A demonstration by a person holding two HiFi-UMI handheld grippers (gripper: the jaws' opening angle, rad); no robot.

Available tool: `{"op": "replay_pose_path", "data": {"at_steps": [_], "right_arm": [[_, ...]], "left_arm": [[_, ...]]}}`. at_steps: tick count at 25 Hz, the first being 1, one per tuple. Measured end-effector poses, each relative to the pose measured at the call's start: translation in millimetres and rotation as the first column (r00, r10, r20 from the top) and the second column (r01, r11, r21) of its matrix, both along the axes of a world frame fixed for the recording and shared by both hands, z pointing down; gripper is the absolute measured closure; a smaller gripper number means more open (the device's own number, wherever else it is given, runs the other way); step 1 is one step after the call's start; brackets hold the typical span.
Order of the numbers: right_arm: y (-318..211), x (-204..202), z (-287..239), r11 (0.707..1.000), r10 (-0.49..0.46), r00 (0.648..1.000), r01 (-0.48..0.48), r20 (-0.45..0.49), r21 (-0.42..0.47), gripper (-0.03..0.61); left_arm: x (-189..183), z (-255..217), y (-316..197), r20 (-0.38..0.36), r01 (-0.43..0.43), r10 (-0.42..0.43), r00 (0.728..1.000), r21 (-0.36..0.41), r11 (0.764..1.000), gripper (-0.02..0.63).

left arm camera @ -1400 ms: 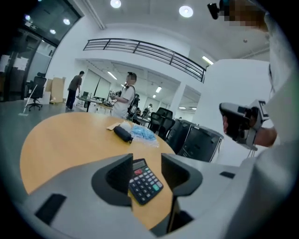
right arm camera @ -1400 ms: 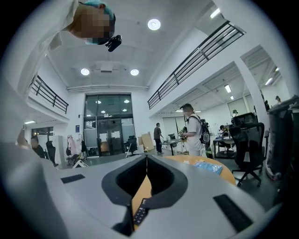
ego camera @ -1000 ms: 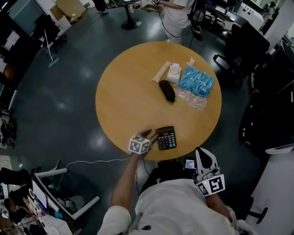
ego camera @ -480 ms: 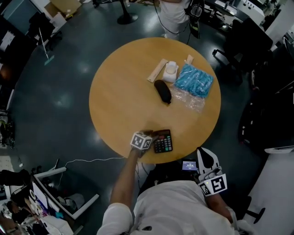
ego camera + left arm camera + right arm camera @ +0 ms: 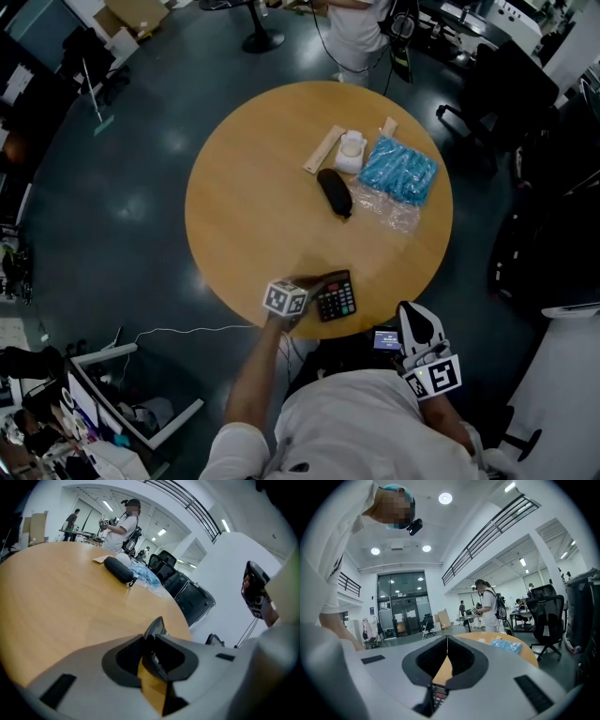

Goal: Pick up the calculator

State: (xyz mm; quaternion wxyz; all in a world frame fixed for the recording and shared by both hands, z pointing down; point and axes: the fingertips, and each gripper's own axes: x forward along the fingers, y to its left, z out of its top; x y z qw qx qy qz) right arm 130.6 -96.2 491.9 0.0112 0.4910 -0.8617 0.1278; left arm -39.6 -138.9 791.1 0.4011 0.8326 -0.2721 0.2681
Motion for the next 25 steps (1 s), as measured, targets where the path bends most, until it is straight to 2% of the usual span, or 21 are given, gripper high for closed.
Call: {"op": "replay_pose_path", "data": {"at_steps": [6,8,10,13,17,20,22,25], "right_arm": [[-1.1,-9.1,-1.9,1.000,-0.026,1.000,0.026,-0.004,0.015,0.563],[-2.8,-12.8,-2.6,0.999,-0.027,1.000,0.027,-0.014,0.019,0.563],[-5.8,-16.1,-3.4,1.000,-0.019,0.999,0.020,-0.034,0.020,0.563],[-10.9,-20.6,-2.9,1.000,-0.003,0.998,0.004,-0.059,0.020,0.563],[-15.2,-35.1,-13.3,0.999,-0.016,0.998,0.019,-0.063,0.050,0.563],[-13.8,-50.4,-29.0,0.993,-0.054,0.996,0.061,-0.076,0.102,0.563],[-12.0,-60.3,-35.8,0.988,-0.079,0.994,0.089,-0.081,0.128,0.563],[-8.3,-71.8,-38.8,0.983,-0.108,0.991,0.118,-0.080,0.142,0.563]], "left_arm": [[-1.9,-25.2,15.8,-0.070,0.097,-0.094,0.993,0.038,0.995,0.554],[-7.0,-35.6,19.8,-0.089,0.167,-0.161,0.983,0.073,0.983,0.555],[-15.2,-54.7,22.7,-0.102,0.252,-0.239,0.966,0.141,0.957,0.557],[-27.8,-104.3,27.9,-0.096,0.353,-0.340,0.935,0.310,0.883,0.557],[-36.7,-190.8,36.9,-0.101,0.410,-0.423,0.901,0.518,0.751,0.557],[-41.8,-250.3,43.4,-0.154,0.462,-0.473,0.867,0.601,0.652,0.557],[-44.4,-279.7,47.2,-0.198,0.494,-0.493,0.847,0.635,0.594,0.557],[-47.0,-306.0,53.3,-0.245,0.524,-0.507,0.826,0.665,0.532,0.557]]}}
